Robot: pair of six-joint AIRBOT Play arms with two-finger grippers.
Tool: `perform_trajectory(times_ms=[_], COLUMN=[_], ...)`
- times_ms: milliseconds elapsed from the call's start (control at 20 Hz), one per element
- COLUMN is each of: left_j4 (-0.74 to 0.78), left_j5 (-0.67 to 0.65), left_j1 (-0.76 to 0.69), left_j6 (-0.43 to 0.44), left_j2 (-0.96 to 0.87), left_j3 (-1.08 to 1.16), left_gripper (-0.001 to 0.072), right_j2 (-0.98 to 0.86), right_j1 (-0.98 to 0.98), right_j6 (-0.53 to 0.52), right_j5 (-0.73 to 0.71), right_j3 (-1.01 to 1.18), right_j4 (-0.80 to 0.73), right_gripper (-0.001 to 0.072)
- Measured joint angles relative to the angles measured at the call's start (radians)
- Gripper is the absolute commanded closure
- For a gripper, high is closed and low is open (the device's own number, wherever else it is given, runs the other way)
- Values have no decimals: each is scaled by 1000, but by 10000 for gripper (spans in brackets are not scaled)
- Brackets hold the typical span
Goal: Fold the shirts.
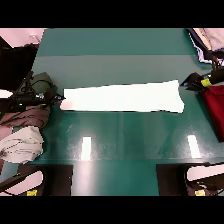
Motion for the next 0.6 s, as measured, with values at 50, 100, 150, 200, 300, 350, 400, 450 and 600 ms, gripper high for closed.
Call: perform_trajectory(times_ms=[50,100,150,200,300,350,400,450,600], left_j4=[-1,-2,-2,-3,-2,-3,-3,-3,-3], left_j5=[-24,-52,-81,-107,-140,-150,-151,-146,-103], left_j1=[0,0,0,0,-15,-32,-53,-82,-180], left_j6=[4,6,8,10,8,8,6,6,-2], left_j2=[0,0,0,0,0,0,0,0,0], left_j3=[0,0,0,0,0,0,0,0,0], left_gripper=[685,685,685,685,685,685,685,686,686], right_j2=[-17,-37,-55,-75,-116,-134,-154,-169,-211], right_j1=[-27,-53,-71,-87,-107,-112,-115,-117,-118], right_j6=[-9,-16,-24,-34,-46,-51,-56,-60,-82], right_j5=[11,24,32,38,47,51,57,58,77], right_j3=[-12,-21,-25,-26,-14,-7,2,8,18], right_j4=[19,39,52,64,78,84,89,90,136], right_gripper=[176,176,176,176,176,176,176,176,176])
